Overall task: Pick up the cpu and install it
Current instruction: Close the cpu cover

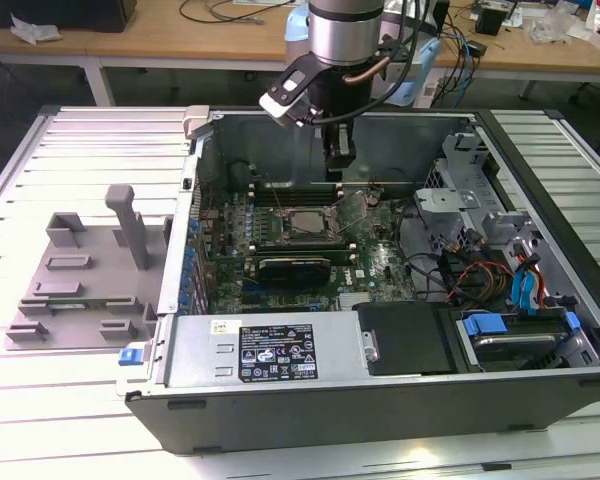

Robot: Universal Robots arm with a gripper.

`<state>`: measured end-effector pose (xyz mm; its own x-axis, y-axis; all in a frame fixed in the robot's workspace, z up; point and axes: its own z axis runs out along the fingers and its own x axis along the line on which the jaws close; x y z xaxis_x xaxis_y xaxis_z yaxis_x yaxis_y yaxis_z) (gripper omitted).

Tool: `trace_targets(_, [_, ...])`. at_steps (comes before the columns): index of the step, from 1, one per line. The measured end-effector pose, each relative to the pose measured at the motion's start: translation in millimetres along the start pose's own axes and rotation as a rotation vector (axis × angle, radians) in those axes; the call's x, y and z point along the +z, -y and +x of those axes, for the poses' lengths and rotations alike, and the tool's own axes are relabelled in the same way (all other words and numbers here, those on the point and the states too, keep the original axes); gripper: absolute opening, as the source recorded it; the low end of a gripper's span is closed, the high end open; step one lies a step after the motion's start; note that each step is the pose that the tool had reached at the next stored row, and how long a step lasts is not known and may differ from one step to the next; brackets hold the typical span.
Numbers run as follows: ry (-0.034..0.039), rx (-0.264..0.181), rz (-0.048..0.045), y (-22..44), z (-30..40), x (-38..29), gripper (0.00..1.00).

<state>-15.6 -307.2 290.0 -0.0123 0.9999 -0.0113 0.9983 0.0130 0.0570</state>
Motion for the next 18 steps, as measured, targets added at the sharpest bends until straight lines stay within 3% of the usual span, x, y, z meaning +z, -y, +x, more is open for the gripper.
trace_targets(8, [-0.0001,0.0,-0.0001,-9.5,-0.1,3.7,0.11])
trace_targets(11, [-0.0003,0.0,-0.0002,-16.2,-0.1,5.9,0.11])
trace_targets(18, [0.0012,0.0,0.0,-21.2,-0.1,10.3,0.11])
